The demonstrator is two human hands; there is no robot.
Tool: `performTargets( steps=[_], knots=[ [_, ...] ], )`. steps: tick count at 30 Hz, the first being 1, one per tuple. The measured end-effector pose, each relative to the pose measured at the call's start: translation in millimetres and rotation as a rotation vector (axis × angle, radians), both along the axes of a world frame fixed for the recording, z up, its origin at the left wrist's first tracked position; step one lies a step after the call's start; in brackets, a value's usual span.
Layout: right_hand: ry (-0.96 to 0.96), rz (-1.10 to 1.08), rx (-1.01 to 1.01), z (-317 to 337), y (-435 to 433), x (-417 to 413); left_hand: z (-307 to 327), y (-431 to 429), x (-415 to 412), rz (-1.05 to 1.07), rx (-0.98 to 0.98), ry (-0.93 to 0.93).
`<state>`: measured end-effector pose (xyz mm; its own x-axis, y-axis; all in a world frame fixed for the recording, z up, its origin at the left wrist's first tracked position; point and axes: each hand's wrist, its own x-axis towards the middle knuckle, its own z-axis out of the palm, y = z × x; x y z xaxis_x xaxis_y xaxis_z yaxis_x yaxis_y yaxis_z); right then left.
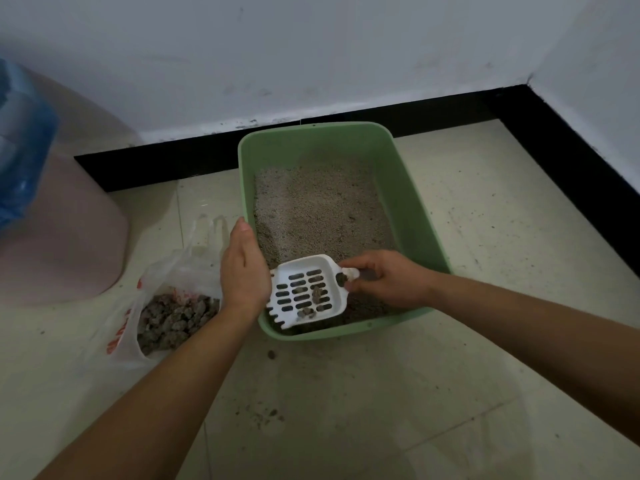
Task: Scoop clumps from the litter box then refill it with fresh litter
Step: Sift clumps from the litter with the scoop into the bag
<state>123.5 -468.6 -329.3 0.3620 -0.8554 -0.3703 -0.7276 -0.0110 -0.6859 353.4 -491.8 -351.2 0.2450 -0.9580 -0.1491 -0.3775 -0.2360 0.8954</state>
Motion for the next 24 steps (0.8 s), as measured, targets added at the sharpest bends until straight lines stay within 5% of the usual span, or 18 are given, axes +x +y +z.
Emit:
performTargets(
  steps=[18, 22, 24],
  knots=[
    [0.026, -0.012, 0.023, 9, -3, 6, 3, 0, 2, -0.041, 0.011, -0.033],
    [0.031, -0.054, 0.008, 18, -4, 5, 15, -4, 25, -0.099, 0.134, 0.118],
    [0.028, -0.072, 0.005, 26, -5, 6, 25, -7, 46, -0.045, 0.026, 0.045]
  ],
)
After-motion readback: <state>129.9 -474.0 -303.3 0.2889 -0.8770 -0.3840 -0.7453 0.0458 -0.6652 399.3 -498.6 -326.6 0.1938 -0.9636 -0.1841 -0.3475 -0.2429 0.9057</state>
